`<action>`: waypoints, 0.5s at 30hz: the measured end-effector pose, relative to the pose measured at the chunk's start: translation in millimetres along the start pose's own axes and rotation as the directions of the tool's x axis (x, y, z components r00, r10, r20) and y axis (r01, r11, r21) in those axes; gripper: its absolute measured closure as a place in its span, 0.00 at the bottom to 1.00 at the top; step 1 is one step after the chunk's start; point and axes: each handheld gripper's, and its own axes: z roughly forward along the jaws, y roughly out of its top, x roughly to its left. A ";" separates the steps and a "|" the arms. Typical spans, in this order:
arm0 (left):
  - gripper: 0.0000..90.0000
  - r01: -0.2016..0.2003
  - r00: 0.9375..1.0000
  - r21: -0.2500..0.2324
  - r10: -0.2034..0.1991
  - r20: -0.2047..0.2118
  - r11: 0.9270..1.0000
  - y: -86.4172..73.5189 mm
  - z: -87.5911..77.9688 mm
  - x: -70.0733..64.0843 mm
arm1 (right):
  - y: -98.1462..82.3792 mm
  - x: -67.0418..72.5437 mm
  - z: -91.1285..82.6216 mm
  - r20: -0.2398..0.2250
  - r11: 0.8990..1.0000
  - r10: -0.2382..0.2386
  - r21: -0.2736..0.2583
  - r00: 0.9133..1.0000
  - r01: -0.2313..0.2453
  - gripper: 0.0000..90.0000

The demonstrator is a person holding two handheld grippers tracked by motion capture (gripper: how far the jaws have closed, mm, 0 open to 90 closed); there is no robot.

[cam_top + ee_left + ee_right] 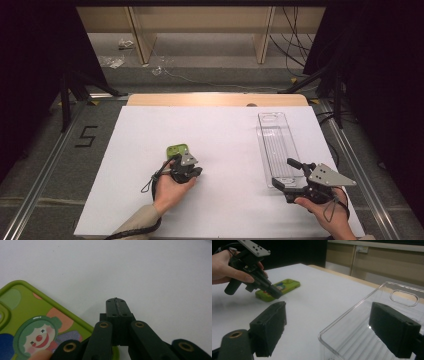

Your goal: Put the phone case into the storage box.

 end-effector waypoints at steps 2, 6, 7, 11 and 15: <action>1.00 -0.003 1.000 0.007 0.003 0.001 1.000 0.1 2.3 -1.1 | 0.0 -0.1 0.0 0.000 1.000 0.000 -0.003 1.000 0.000 0.17; 1.00 -0.008 1.000 0.023 0.008 0.003 1.000 -0.6 4.3 -1.7 | -0.2 -0.1 0.0 -0.001 1.000 0.000 0.002 1.000 0.000 0.17; 1.00 -0.010 1.000 0.027 0.009 0.004 1.000 -0.9 4.7 -1.6 | -0.2 -0.1 0.0 -0.001 1.000 0.000 0.001 1.000 0.000 0.17; 1.00 -0.006 1.000 0.037 0.006 0.006 0.999 -2.1 5.5 -1.1 | -0.3 -0.2 0.2 -0.003 1.000 0.001 0.003 1.000 -0.001 0.17; 1.00 -0.005 1.000 0.047 0.005 0.007 0.999 -3.2 3.2 -0.2 | -0.3 -0.3 0.0 -0.003 1.000 0.003 0.000 1.000 -0.003 0.17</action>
